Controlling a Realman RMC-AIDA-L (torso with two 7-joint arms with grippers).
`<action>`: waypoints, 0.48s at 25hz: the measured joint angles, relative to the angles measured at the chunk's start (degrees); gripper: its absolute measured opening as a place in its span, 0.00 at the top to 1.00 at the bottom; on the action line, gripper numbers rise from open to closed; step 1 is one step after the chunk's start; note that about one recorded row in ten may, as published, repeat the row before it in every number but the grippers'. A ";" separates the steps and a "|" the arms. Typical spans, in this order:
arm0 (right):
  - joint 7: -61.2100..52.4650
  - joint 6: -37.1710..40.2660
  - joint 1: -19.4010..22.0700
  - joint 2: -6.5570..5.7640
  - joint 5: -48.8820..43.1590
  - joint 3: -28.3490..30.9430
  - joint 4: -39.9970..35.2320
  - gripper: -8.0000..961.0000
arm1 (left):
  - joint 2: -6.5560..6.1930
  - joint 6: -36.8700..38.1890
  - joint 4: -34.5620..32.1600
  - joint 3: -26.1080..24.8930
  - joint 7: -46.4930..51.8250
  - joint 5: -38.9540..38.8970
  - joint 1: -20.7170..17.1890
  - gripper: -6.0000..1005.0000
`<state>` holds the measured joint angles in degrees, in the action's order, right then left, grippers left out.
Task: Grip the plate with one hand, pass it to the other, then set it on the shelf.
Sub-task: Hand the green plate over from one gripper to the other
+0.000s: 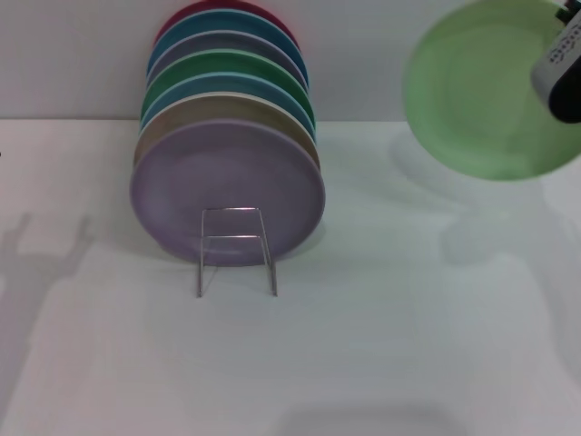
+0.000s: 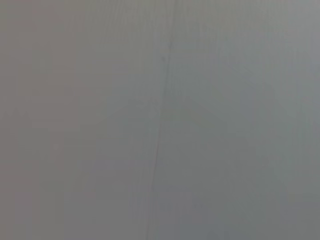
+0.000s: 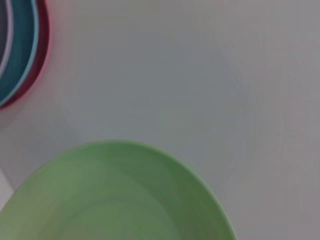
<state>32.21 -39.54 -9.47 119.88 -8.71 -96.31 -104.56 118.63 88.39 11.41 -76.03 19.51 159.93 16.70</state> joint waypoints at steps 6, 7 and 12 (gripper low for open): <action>-18.30 8.88 2.04 0.00 -17.11 -7.52 3.34 0.97 | -0.07 0.00 -0.17 -1.21 0.00 -0.07 0.00 0.13; -18.30 8.88 2.04 0.00 -17.11 -7.52 3.34 0.97 | -0.07 0.00 -0.17 -1.21 0.00 -0.07 0.00 0.13; -34.58 9.16 1.82 0.00 -32.72 -12.55 6.28 0.97 | -0.12 0.01 -0.18 -1.31 0.00 -0.07 0.00 0.13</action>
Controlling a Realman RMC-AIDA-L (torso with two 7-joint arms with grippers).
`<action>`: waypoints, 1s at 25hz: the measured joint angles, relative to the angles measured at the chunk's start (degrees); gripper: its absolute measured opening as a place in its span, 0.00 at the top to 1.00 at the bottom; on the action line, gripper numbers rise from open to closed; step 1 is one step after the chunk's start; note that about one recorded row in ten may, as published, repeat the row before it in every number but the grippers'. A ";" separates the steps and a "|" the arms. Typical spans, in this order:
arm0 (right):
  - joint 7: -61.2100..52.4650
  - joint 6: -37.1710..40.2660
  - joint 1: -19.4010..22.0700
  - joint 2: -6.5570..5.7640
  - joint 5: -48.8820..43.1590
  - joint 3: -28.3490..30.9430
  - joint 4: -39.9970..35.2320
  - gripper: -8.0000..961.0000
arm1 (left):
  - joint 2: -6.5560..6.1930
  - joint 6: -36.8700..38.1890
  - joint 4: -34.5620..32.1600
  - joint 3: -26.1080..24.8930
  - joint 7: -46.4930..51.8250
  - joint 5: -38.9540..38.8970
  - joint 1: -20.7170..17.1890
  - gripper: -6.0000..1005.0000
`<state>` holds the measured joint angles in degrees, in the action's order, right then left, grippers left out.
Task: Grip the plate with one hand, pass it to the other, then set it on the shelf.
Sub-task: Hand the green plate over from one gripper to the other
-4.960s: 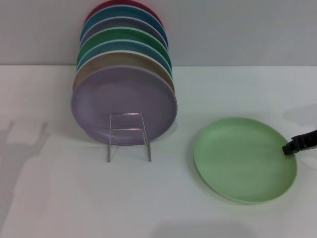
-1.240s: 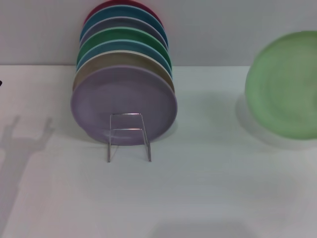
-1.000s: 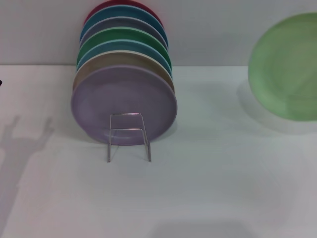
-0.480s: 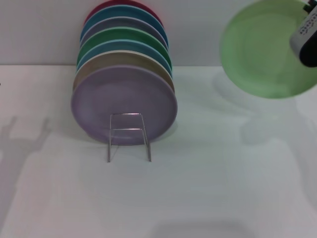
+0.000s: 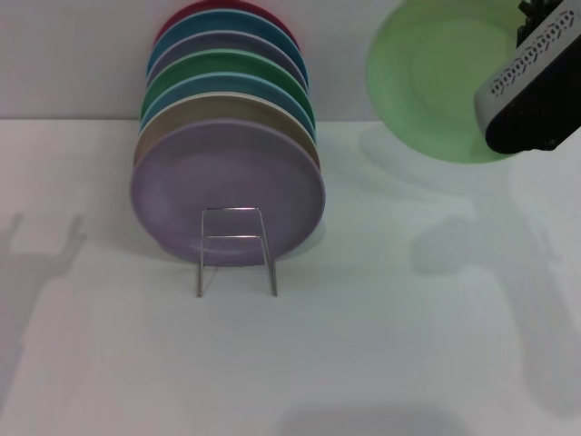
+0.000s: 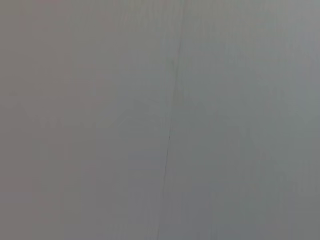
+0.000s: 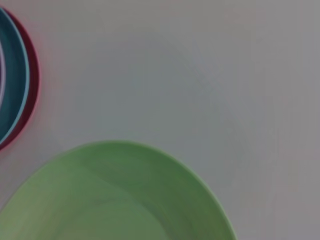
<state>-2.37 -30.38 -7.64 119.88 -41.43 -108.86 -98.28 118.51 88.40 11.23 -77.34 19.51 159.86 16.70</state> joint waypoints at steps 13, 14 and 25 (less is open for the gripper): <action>-8.25 1.11 0.28 -0.48 2.85 2.69 0.10 0.97 | -0.12 -0.29 -0.08 0.00 0.00 0.02 -0.09 0.13; -2.75 2.30 0.13 -0.58 10.63 4.75 -0.23 0.97 | -0.12 -0.35 -0.08 0.00 0.00 0.02 -0.08 0.13; 23.24 8.64 3.02 -0.65 35.59 13.11 -2.65 0.97 | -0.12 -0.60 -0.08 0.00 0.00 0.01 -0.01 0.13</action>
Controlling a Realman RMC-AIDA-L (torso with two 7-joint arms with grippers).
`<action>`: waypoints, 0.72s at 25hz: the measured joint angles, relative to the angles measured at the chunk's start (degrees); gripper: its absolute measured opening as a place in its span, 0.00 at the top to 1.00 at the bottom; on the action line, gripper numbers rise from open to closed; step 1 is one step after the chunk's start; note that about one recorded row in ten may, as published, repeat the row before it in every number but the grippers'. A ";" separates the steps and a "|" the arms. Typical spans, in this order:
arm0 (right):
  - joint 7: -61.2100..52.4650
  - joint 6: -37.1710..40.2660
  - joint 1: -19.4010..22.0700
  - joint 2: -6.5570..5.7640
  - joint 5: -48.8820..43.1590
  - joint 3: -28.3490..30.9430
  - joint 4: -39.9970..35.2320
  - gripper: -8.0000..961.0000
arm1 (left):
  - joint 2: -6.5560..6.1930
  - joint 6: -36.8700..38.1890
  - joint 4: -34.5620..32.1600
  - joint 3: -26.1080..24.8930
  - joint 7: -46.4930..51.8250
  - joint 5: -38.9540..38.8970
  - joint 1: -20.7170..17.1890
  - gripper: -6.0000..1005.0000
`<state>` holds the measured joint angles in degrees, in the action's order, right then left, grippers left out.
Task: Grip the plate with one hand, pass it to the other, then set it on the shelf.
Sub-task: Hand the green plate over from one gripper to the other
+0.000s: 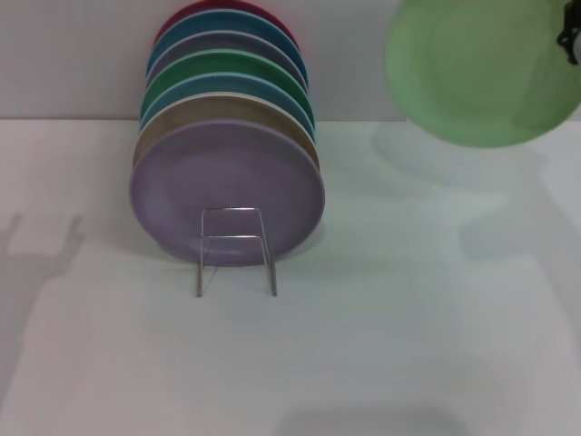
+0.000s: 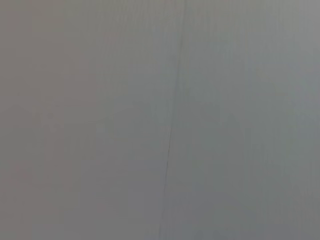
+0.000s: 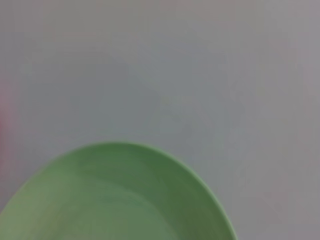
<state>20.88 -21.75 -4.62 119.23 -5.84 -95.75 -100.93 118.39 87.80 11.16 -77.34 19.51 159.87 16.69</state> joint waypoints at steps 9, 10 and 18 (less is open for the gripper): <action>6.78 19.38 2.60 0.08 4.54 -0.78 7.28 0.97 | 0.11 -0.65 0.00 -0.09 0.00 0.00 0.06 0.13; 6.53 23.22 3.12 0.12 4.65 -1.09 8.79 0.97 | 0.11 -0.65 0.00 -0.09 0.00 0.00 0.06 0.13; 3.80 42.35 6.22 0.46 5.19 -3.67 16.87 0.97 | 0.20 -1.12 0.00 -0.09 0.00 0.00 0.03 0.13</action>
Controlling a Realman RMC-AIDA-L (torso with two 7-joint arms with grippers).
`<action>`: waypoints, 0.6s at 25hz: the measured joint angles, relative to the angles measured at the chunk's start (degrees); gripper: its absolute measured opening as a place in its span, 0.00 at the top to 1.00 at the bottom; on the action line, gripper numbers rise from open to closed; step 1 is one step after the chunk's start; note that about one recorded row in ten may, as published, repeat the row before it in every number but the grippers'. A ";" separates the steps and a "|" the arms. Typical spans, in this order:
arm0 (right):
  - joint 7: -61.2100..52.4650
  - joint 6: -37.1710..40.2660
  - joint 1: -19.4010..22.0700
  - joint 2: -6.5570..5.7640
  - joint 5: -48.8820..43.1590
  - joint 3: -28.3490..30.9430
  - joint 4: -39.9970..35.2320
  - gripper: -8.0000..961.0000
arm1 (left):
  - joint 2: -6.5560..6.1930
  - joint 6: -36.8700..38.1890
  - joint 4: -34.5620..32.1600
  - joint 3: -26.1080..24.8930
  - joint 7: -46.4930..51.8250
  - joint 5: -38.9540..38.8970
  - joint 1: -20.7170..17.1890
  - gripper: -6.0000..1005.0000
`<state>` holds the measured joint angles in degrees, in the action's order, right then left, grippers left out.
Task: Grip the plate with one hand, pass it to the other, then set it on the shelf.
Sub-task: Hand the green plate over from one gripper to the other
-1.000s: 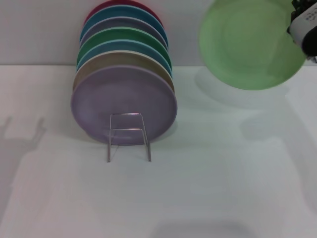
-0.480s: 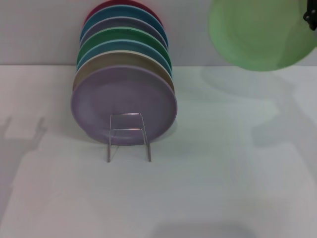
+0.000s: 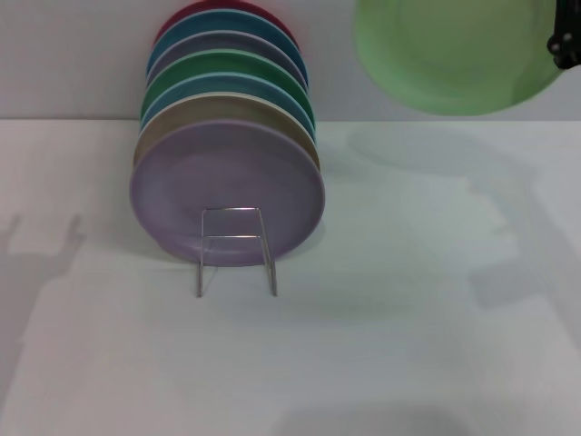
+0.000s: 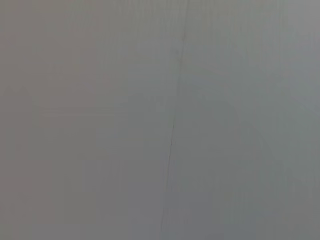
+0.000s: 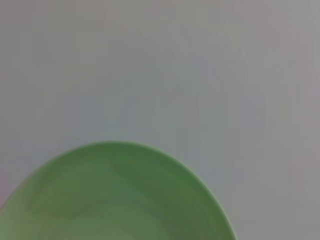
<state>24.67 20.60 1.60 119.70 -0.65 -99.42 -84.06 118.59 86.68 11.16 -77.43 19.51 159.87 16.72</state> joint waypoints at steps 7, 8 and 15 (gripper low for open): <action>-1.11 15.15 2.41 -0.05 4.26 -2.03 6.32 0.97 | -0.02 -0.41 0.22 0.00 0.00 0.00 0.03 0.13; -1.67 17.69 2.68 -0.14 4.65 -2.52 7.51 0.97 | -0.02 -0.42 0.23 0.00 0.00 0.00 0.03 0.13; -7.01 29.62 2.82 -0.32 4.85 -7.39 15.60 0.97 | 0.01 -1.57 0.38 0.00 0.00 0.00 0.34 0.13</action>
<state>17.67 50.22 4.41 119.38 4.20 -106.81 -68.46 118.60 85.11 11.55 -77.43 19.51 159.87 17.06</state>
